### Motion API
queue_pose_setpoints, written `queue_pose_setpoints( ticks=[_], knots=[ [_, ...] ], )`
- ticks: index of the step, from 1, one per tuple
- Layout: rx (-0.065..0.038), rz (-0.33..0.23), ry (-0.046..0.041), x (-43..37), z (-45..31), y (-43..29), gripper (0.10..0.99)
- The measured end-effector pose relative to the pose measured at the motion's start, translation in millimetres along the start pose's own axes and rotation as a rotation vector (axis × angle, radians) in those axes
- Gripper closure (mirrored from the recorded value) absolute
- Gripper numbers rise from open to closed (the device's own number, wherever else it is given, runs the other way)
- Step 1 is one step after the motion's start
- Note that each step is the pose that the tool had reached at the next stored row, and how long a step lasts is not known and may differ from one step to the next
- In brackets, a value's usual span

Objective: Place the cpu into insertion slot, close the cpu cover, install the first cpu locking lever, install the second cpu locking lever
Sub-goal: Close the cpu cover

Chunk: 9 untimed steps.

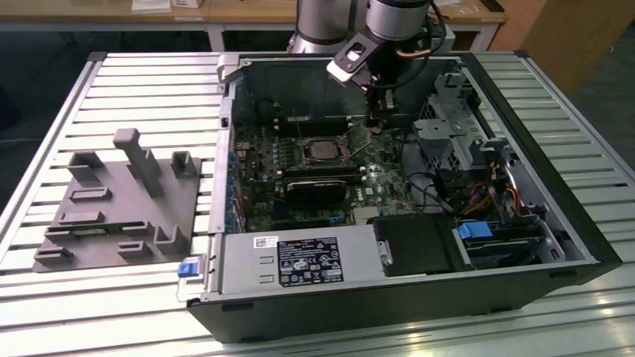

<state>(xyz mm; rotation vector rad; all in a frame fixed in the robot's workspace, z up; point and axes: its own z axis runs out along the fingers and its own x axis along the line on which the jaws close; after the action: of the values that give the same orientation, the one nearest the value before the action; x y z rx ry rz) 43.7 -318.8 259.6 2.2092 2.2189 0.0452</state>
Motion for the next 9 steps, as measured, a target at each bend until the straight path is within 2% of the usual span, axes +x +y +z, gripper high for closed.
queue_pose_setpoints(
  ticks=[9],
  knots=[
    [0.003,0.000,-0.0001,0.0,1.1,8.2,0.969]
  ],
)
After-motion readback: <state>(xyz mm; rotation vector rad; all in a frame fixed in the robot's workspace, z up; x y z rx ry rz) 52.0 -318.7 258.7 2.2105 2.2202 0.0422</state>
